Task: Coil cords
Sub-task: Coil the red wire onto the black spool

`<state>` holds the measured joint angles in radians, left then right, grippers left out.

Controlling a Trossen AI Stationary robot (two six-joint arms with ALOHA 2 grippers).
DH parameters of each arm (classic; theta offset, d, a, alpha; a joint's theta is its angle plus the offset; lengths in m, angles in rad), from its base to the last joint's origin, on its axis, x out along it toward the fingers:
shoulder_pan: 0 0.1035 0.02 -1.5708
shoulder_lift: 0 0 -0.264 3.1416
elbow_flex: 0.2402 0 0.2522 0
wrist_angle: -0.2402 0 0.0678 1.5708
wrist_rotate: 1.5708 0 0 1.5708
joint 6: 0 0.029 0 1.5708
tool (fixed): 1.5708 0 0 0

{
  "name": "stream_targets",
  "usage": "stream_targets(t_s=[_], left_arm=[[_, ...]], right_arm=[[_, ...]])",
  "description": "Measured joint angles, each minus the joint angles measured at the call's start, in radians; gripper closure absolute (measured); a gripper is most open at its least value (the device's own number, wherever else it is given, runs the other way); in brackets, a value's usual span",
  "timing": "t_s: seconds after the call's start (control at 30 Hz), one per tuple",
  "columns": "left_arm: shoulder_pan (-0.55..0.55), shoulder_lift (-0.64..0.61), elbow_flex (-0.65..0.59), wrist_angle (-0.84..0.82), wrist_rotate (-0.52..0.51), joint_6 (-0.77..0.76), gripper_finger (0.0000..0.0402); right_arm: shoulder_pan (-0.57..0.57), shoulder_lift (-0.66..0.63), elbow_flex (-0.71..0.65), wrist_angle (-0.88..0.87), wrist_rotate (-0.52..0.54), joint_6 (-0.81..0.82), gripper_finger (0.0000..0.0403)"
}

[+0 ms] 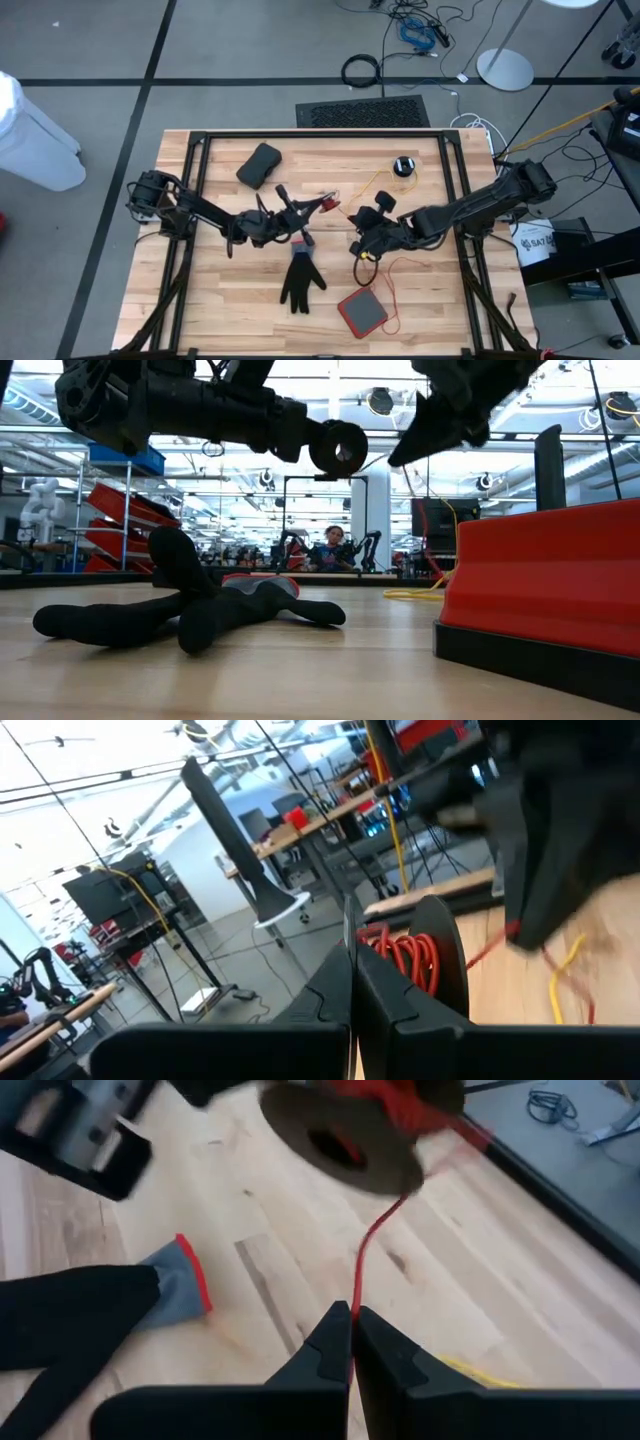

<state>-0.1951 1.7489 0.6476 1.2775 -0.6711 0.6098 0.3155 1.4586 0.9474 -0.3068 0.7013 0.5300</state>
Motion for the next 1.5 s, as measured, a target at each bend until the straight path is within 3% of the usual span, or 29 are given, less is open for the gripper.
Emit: stream_targets(t_s=[0.27,0.8,1.1,1.5], left_arm=[[0.007,0.000,0.000,0.022,0.007,-0.018,0.0402],[0.043,0.000,0.001,0.012,0.022,-0.098,0.0402],[0.051,-0.001,0.001,-0.038,0.016,-0.080,0.0402],[0.047,-0.001,0.001,-0.095,0.015,-0.079,0.0402]], right_arm=[[-0.007,0.012,-0.123,0.282,-0.028,-0.020,0.0403],[-0.060,0.195,-0.107,0.605,-0.160,-0.126,0.0403],[-0.048,0.204,0.032,0.552,-0.177,-0.245,0.0403],[-0.025,0.201,0.242,0.108,-0.034,-0.246,0.0403]])
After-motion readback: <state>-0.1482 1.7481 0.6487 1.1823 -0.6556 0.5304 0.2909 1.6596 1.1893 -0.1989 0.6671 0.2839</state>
